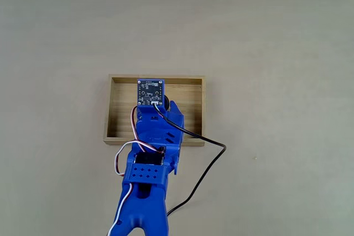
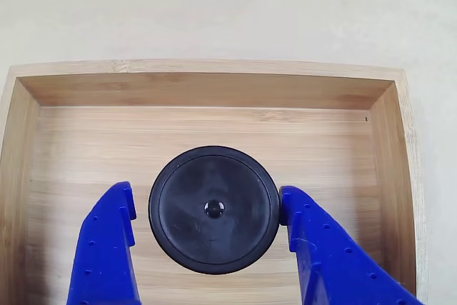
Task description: Place the black cylinder in the wooden box then return to rest.
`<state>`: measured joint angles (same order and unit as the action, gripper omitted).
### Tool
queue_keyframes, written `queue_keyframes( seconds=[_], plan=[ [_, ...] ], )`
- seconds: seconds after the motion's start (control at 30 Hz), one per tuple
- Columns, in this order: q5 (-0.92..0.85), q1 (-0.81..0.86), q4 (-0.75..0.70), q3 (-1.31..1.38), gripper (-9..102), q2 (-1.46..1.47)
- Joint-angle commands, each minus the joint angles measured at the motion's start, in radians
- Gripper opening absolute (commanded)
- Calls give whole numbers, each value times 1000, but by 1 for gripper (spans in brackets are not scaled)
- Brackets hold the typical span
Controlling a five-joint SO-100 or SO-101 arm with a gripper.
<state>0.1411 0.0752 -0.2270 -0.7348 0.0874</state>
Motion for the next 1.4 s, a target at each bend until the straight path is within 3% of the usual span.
queue_keyframes(
  seconds=[0.0, 0.43, 0.7, 1.17, 1.37],
  plan=[
    [9, 18, 38, 81, 30, 87],
    [86, 29, 34, 20, 31, 219],
    [23, 8, -58, -66, 31, 416],
    [-103, -12, -466, -360, 28, 1117],
    [-181, -8, -692, -414, 11, 1319]
  ],
)
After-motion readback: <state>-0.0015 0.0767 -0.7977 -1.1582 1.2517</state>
